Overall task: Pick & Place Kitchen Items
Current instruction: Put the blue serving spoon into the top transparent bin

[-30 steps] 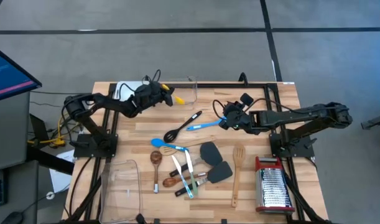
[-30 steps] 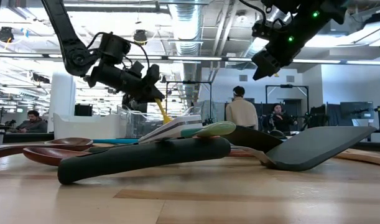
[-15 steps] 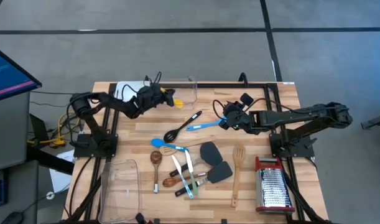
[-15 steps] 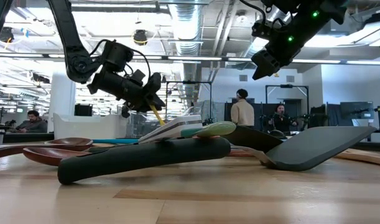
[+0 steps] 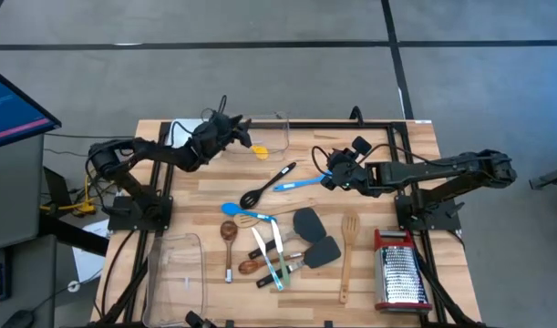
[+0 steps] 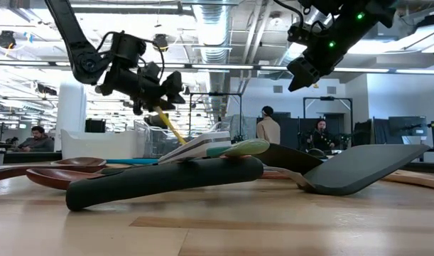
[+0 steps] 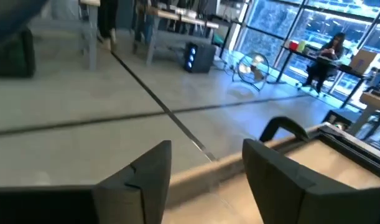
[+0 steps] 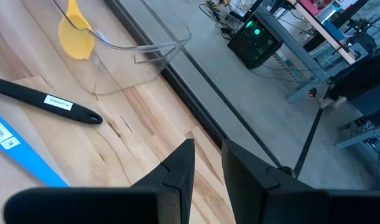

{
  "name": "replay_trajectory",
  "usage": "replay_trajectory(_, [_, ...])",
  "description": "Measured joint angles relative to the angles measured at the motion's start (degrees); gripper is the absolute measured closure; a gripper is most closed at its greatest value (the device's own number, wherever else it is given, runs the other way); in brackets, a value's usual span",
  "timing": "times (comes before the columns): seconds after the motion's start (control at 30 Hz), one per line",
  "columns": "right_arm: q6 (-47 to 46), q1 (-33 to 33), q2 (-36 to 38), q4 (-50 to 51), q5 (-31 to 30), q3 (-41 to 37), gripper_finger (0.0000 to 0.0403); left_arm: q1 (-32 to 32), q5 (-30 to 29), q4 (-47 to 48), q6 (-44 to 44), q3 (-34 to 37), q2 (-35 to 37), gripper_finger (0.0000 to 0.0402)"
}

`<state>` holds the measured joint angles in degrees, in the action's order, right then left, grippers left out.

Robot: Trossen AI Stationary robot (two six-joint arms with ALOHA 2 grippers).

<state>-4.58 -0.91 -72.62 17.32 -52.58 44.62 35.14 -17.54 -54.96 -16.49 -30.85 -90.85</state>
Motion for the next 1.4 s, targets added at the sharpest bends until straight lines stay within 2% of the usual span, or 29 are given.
replay_trajectory(0.37, [0.0,0.0,0.0,0.0,0.0,0.0,0.0327,0.0,0.1,0.0,4.6,0.0,5.9,0.0211])
replay_trajectory(0.7, [1.4,0.0,0.0,0.7,0.2,0.0,0.0327,-0.9,10.0,0.0,4.7,0.0,6.9,0.0235])
replay_trajectory(0.9, [2.1,0.6,0.0,3.7,0.5,0.0,0.0327,-2.0,17.5,0.1,4.7,0.0,6.9,0.0266])
replay_trajectory(1.17, [2.0,-0.4,0.0,6.3,11.8,0.0,0.0339,-2.0,24.4,0.0,7.3,0.0,6.9,0.0333])
replay_trajectory(1.33, [2.8,-0.8,0.0,5.5,12.7,-0.6,0.0359,-2.0,29.4,0.1,7.6,0.0,6.9,0.0389])
replay_trajectory(1.4, [3.5,-0.8,0.0,4.7,13.2,-1.4,0.0368,-2.1,31.6,0.0,7.3,0.0,6.9,0.0397])
